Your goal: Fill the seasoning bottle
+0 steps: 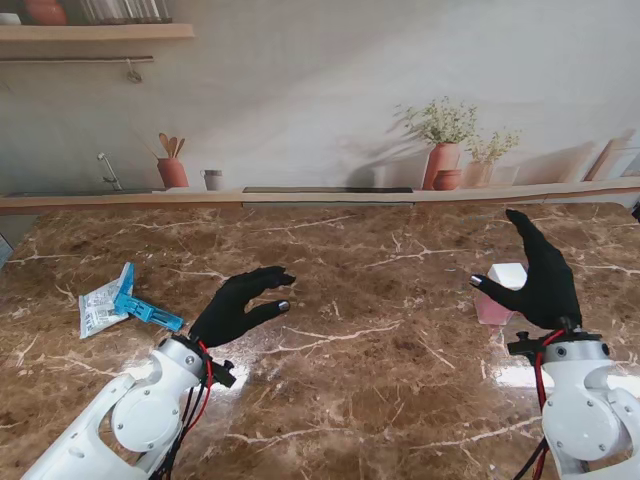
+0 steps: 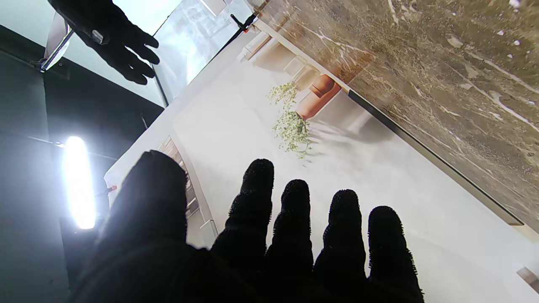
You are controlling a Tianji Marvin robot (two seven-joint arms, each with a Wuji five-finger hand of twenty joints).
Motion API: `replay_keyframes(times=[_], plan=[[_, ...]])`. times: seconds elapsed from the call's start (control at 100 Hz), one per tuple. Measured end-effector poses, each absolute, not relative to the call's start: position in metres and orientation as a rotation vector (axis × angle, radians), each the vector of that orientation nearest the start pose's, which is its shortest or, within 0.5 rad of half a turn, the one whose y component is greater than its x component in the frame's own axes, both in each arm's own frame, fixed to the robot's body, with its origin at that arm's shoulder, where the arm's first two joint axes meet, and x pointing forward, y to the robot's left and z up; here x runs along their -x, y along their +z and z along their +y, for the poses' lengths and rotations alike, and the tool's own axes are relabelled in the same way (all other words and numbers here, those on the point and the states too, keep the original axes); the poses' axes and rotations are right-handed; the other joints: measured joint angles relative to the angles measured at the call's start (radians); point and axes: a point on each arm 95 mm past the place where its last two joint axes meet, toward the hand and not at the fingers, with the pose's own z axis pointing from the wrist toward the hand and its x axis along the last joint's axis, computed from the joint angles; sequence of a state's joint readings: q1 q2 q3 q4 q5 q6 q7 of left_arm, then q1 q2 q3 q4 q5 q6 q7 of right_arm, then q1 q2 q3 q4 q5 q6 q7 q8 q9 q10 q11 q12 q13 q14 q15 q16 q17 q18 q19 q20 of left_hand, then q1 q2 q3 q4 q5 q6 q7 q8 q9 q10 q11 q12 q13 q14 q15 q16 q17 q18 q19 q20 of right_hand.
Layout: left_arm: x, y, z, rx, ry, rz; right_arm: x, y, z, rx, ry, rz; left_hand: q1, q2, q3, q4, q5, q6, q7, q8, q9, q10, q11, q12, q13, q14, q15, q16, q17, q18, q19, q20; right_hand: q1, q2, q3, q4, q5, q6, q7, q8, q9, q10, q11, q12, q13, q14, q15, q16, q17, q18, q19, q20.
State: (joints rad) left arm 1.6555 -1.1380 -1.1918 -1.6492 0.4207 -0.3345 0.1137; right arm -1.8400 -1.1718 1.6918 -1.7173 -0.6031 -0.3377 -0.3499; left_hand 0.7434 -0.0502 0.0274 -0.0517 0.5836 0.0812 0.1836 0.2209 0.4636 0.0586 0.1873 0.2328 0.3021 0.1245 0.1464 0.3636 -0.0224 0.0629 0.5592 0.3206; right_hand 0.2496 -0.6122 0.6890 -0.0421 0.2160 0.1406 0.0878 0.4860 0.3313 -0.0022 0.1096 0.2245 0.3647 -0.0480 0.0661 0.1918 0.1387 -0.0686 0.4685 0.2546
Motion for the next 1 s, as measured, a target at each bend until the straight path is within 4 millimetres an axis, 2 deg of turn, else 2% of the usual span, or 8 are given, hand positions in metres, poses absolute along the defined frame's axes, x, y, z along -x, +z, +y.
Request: replay_keyframes(times=[0.15,0.19,0.29,0.39,0.52,0.76,0.79,1.0], plan=[[-0.365,-0.316,-0.042,1.526,-2.248,1.173,-0.348,-0.279,-0.157,-1.45,1.825,0.683,0.0,0.0,0.0,0.0,0.0,0.0,0.0,0.0,0.0,0.0,0.0,0.0,0.0,0.0,0.0,0.0,0.0,0.0,0.0,0.0,0.037,0.003,-0.052,-0.011,-0.047,0.034,-0.095,-0.005,-0.099,0.025,-0.004,-0.017,-0.074,0.0,-0.015,-0.01,-0.045,-0.008,-0.034,0.0],[-0.365,-0.316,-0.042,1.521,-2.251,1.171,-0.35,-0.285,-0.162,-1.513,1.786,0.701,0.0,0.0,0.0,0.0,0.0,0.0,0.0,0.0,0.0,0.0,0.0,0.0,0.0,0.0,0.0,0.0,0.0,0.0,0.0,0.0,0.036,0.004,-0.057,-0.032,-0.047,0.039,-0.103,-0.081,-0.118,0.031,-0.004,-0.021,-0.085,0.0,-0.018,-0.02,-0.049,-0.009,-0.046,0.0],[-0.365,-0.316,-0.041,1.512,-2.255,1.164,-0.355,-0.301,-0.178,-1.602,1.685,0.709,0.0,0.0,0.0,0.0,0.0,0.0,0.0,0.0,0.0,0.0,0.0,0.0,0.0,0.0,0.0,0.0,0.0,0.0,0.0,0.0,0.037,0.006,-0.072,-0.032,-0.047,0.043,-0.112,-0.252,-0.139,0.034,-0.018,-0.041,-0.124,0.0,-0.025,-0.021,-0.07,-0.009,-0.073,0.001],[-0.366,-0.316,-0.041,1.516,-2.258,1.156,-0.36,-0.316,-0.192,-1.652,1.633,0.688,0.0,0.0,0.0,0.0,0.0,0.0,0.0,0.0,0.0,0.0,0.0,0.0,0.0,0.0,0.0,0.0,0.0,0.0,0.0,0.0,0.056,0.014,-0.082,-0.032,-0.047,0.044,-0.113,-0.311,-0.149,0.034,-0.042,-0.043,-0.124,0.0,-0.023,-0.021,-0.071,-0.009,-0.083,0.013],[-0.365,-0.317,-0.04,1.536,-2.264,1.141,-0.368,-0.33,-0.207,-1.703,1.561,0.658,0.0,0.0,0.0,0.0,0.0,0.0,0.0,0.0,0.0,0.0,0.0,0.0,0.0,0.0,0.0,0.0,0.0,0.0,0.0,0.0,0.079,0.016,-0.108,-0.032,-0.046,0.05,-0.128,-0.467,-0.149,0.038,-0.065,-0.046,-0.124,0.0,-0.023,-0.021,-0.071,-0.009,-0.083,0.025],[-0.366,-0.318,-0.038,1.544,-2.244,1.145,-0.374,-0.346,-0.222,-1.777,1.529,0.601,0.0,0.0,0.0,0.0,0.0,0.0,0.0,0.0,0.0,0.0,0.0,0.0,0.0,0.0,0.0,0.0,0.0,0.0,-0.01,0.0,0.135,0.014,-0.11,-0.032,-0.046,0.05,-0.128,-0.493,-0.163,0.041,-0.077,-0.053,-0.124,0.0,-0.023,-0.021,-0.071,-0.008,-0.084,0.037],[-0.366,-0.318,-0.038,1.546,-2.241,1.146,-0.374,-0.348,-0.224,-1.794,1.53,0.595,0.0,0.0,0.0,0.0,0.0,0.0,0.0,0.0,0.0,0.0,0.0,0.0,0.0,0.0,0.0,0.0,0.0,0.0,-0.01,0.0,0.183,0.014,-0.11,-0.032,-0.046,0.05,-0.138,-0.501,-0.163,0.042,-0.077,-0.053,-0.124,0.0,-0.023,-0.021,-0.071,-0.008,-0.084,0.041],[-0.366,-0.318,-0.038,1.554,-2.233,1.147,-0.375,-0.356,-0.234,-1.934,1.545,0.639,0.0,0.0,0.0,0.0,0.0,0.0,0.0,0.0,0.0,0.0,0.0,0.0,0.0,0.0,0.0,0.0,0.0,0.0,-0.011,0.0,0.317,-0.046,-0.108,-0.032,-0.046,0.05,-0.141,-0.505,-0.16,0.044,-0.07,-0.053,-0.123,0.001,-0.02,-0.021,-0.068,0.017,-0.082,0.066]])
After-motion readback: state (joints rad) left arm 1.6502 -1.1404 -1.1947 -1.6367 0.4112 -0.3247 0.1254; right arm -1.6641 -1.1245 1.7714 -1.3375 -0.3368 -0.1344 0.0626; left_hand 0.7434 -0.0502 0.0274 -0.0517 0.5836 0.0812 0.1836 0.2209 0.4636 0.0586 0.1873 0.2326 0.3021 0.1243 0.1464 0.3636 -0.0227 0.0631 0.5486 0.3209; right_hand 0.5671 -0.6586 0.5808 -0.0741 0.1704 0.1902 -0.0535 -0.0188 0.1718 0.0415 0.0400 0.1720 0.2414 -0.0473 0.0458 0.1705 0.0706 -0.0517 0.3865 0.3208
